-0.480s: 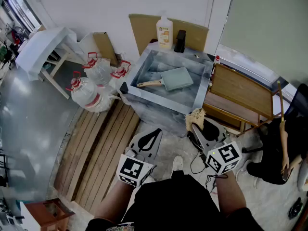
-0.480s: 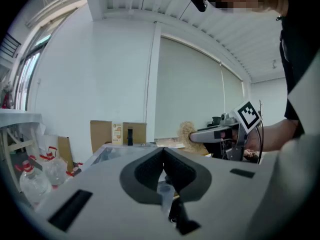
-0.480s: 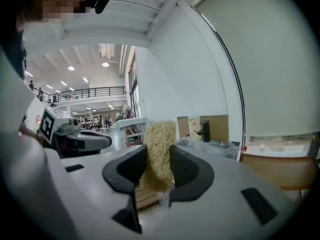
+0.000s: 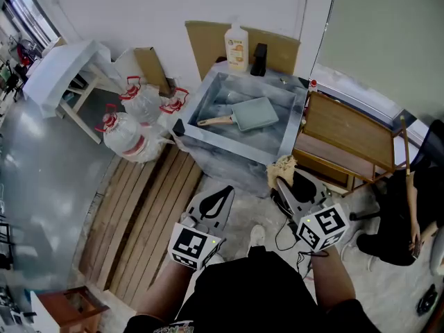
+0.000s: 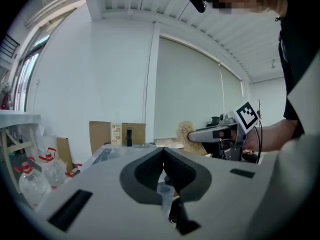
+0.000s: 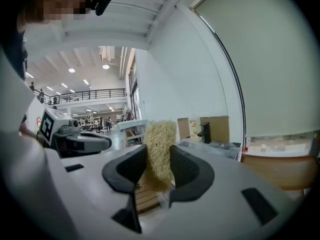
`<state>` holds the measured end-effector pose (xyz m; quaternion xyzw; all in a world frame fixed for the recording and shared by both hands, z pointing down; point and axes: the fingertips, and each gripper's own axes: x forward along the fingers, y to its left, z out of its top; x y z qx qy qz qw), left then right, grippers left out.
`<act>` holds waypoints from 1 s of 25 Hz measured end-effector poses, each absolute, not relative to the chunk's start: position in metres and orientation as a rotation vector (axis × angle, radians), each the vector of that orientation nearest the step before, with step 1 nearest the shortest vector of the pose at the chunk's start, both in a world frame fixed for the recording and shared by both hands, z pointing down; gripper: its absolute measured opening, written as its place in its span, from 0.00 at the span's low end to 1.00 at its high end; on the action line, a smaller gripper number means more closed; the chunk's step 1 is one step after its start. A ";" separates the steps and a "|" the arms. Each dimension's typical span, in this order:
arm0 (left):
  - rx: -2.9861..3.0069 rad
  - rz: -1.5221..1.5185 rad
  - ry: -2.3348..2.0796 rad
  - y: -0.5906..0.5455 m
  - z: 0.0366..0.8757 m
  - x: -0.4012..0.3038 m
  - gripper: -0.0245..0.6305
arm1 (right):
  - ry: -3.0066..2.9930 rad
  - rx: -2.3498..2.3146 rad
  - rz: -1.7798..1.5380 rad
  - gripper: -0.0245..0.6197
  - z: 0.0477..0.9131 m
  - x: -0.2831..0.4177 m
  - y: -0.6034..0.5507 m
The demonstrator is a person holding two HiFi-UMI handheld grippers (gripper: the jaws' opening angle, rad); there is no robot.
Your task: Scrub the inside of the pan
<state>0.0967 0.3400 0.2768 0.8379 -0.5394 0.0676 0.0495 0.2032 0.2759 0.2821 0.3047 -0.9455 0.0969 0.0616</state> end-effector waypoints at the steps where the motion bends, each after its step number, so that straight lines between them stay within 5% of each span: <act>1: 2.555 0.207 -1.643 0.339 0.277 0.097 0.05 | -2.860 0.920 0.294 0.26 0.283 0.203 0.275; 25: 2.465 0.282 -1.832 0.265 0.279 0.096 0.05 | -2.922 0.762 0.337 0.26 0.288 0.201 0.180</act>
